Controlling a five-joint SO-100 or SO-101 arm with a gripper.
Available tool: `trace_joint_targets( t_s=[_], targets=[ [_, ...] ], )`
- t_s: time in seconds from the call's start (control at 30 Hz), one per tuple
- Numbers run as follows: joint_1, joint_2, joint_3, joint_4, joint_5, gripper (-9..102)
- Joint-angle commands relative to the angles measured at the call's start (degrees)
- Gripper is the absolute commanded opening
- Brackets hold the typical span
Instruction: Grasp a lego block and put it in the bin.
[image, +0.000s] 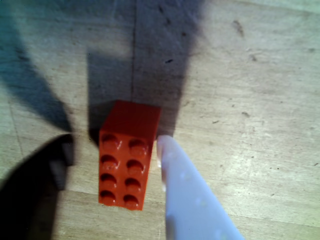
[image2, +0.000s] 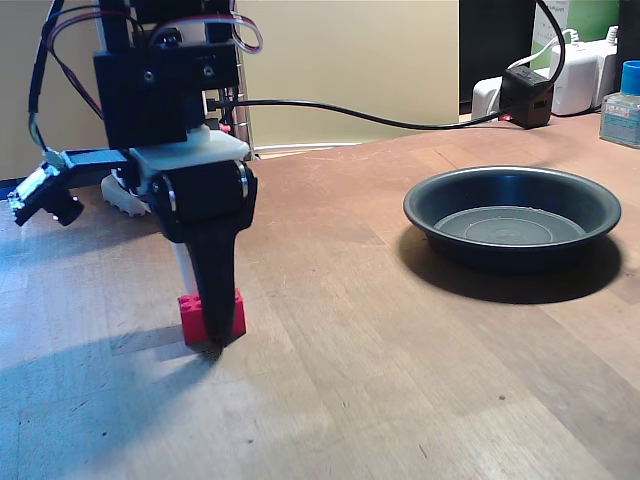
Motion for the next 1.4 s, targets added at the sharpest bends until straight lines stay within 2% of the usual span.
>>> trace_joint_targets(
  t_s=[0.0, 0.27, 0.43, 0.57, 0.67, 1.03, 1.37],
  targets=[
    [-0.5, -0.2, -1.1, -0.1, 0.4, 1],
    [-0.5, -0.1, -1.3, 0.5, 0.4, 0],
    [-1.7, 0.2, -9.2, 13.0, 2.0, 0],
    [-8.1, 0.2, -19.6, 26.4, 12.0, 0],
    [-13.1, 0.1, -23.6, 30.4, 18.5, 0],
    [-32.6, -0.6, -23.8, 30.1, 47.1, 0],
    [-45.4, -0.9, -24.8, 28.3, 62.1, 0]
  ],
)
